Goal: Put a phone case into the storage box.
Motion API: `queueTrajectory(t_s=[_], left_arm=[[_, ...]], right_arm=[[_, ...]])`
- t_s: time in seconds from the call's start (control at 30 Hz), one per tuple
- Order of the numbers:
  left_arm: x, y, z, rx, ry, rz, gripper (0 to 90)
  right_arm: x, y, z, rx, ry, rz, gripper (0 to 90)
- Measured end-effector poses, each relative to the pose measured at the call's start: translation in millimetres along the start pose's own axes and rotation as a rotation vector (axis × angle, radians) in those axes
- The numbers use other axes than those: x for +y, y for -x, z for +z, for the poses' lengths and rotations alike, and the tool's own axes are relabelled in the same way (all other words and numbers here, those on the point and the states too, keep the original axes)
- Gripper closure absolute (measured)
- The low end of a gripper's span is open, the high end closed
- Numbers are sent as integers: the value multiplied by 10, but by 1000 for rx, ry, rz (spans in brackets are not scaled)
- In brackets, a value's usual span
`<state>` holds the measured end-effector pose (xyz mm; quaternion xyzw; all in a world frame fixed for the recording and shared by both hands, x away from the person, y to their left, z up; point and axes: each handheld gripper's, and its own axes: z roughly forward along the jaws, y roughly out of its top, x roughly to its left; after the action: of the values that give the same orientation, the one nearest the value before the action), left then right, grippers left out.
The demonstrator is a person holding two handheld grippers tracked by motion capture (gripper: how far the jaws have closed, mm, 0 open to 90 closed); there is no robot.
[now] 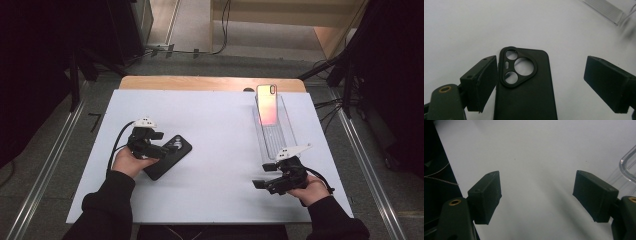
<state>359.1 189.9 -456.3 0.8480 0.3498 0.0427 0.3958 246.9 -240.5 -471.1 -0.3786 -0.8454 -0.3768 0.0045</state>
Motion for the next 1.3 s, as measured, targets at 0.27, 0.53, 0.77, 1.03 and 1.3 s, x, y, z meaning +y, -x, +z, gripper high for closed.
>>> queueTrajectory(t_s=[0.27, 0.53, 0.77, 1.03, 1.3], left_arm=[[-82, -24, 69, 34, -58, 1, 122], [-143, -27, 127, 57, -96, 20, 123], [-194, -11, 167, 95, -121, 39, 123], [-251, 5, 250, 118, -171, 60, 133], [-259, 45, 284, 140, -192, 89, 125]], right_arm=[[0, -5, -2, -1, 1, -2, 211], [2, -5, 1, 1, -2, 0, 210], [2, -5, 1, 0, 0, -1, 211], [1, -5, 0, 0, -1, -2, 210], [1, -5, 4, -1, -3, -1, 210]])
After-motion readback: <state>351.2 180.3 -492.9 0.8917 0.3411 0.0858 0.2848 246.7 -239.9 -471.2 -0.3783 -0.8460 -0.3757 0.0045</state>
